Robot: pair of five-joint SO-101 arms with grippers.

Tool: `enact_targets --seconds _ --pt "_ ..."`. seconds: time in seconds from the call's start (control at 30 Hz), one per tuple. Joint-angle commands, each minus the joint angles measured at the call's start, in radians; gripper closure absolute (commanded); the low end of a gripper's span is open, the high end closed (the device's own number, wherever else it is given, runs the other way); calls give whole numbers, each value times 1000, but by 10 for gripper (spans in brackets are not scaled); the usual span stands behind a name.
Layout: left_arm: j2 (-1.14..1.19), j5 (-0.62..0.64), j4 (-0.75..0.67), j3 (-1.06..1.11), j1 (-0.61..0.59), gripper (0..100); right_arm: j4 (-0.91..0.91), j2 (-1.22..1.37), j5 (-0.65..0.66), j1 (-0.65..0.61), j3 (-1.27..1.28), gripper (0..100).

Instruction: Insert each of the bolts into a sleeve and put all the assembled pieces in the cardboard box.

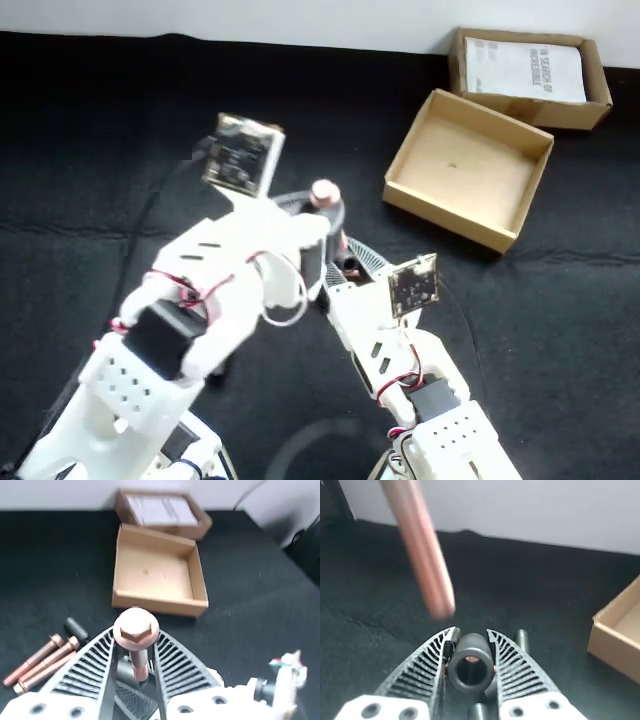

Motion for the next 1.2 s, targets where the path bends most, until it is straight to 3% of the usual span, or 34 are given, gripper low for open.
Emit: enact_targets --seconds 0.0,0.17,0.43,0.7,0.83,1.07,1.17 --pt "-35 -5 -25 -145 -47 990 68 -16 5 28 64 991" --pt "-30 -72 91 -337 -81 990 232 -15 5 30 -16 991" --pt "-97 -115 325 -398 -137 990 854 -15 9 68 -234 992" --pt "-292 -118 321 -44 -351 990 1187 101 123 71 -418 992" --pt "-430 -118 222 203 -429 990 1296 303 169 81 -539 992" --pt "-769 -121 31 570 -466 990 1345 624 305 82 -819 987" --pt "-892 -186 11 647 -461 990 1345 696 305 79 -901 908"
